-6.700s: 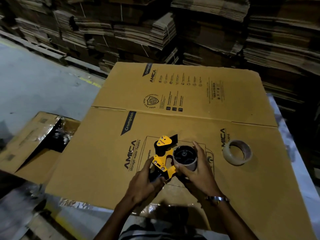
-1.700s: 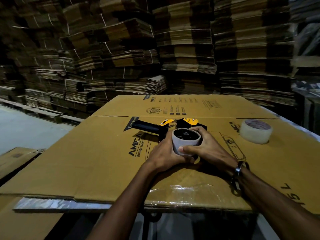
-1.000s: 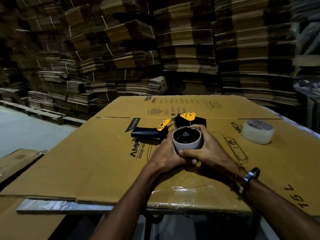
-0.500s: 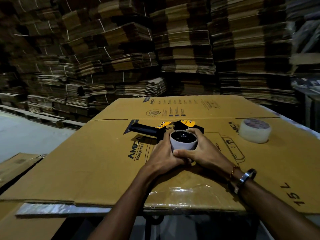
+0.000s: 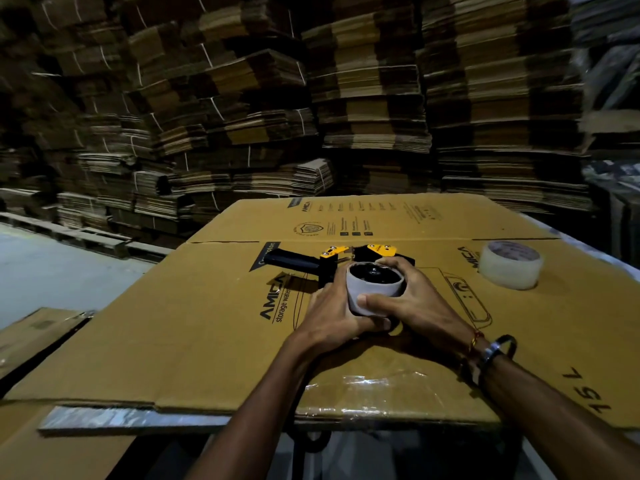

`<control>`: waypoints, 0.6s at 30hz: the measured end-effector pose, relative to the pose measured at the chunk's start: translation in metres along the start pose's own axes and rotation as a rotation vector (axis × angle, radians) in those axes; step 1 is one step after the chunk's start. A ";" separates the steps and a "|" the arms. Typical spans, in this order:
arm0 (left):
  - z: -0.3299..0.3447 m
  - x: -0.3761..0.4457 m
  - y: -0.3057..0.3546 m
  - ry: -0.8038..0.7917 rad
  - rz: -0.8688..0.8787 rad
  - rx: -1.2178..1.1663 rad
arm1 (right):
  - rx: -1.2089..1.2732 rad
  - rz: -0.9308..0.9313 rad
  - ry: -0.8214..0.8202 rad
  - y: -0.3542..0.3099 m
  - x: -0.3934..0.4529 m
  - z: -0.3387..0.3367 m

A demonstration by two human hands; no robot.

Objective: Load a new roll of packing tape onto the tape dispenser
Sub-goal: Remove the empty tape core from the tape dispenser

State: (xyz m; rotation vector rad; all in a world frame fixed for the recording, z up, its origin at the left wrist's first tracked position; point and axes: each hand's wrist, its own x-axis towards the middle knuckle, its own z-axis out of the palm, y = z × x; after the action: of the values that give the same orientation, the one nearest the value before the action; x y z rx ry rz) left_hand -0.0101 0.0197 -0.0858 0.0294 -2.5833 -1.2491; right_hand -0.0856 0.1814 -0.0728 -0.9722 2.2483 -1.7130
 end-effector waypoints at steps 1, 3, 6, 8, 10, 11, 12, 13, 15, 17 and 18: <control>0.000 0.000 0.000 -0.001 -0.004 -0.003 | 0.011 0.002 0.001 0.000 0.000 0.000; 0.001 0.001 0.000 -0.003 -0.018 -0.015 | 0.017 0.007 0.006 0.001 0.001 0.000; 0.001 0.002 -0.001 -0.014 -0.039 -0.019 | -0.017 0.001 0.023 0.001 0.000 0.003; 0.000 0.002 -0.001 -0.020 -0.046 -0.025 | -0.058 -0.008 0.041 0.002 0.000 0.003; -0.001 0.002 0.000 -0.020 -0.036 -0.016 | -0.091 -0.020 0.053 0.001 0.000 0.004; -0.001 0.002 0.000 -0.021 -0.024 -0.006 | -0.103 -0.025 0.056 0.001 0.000 0.004; 0.000 0.002 0.001 -0.021 -0.012 0.005 | -0.113 -0.030 0.059 0.001 -0.001 0.004; 0.000 0.001 0.002 -0.018 -0.002 0.017 | -0.125 -0.035 0.063 0.000 -0.001 0.004; 0.002 -0.001 0.003 0.003 0.010 0.023 | -0.158 -0.056 0.071 0.000 -0.002 0.004; 0.002 -0.002 0.004 0.021 0.013 0.020 | -0.202 -0.077 0.077 -0.002 -0.003 0.004; 0.002 -0.003 0.004 0.026 0.015 0.021 | -0.216 -0.082 0.074 -0.003 -0.003 0.005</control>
State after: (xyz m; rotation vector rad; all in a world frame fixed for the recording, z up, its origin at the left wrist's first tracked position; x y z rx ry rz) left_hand -0.0077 0.0241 -0.0848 0.0298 -2.5698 -1.2090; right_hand -0.0800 0.1790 -0.0728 -1.0740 2.5155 -1.5863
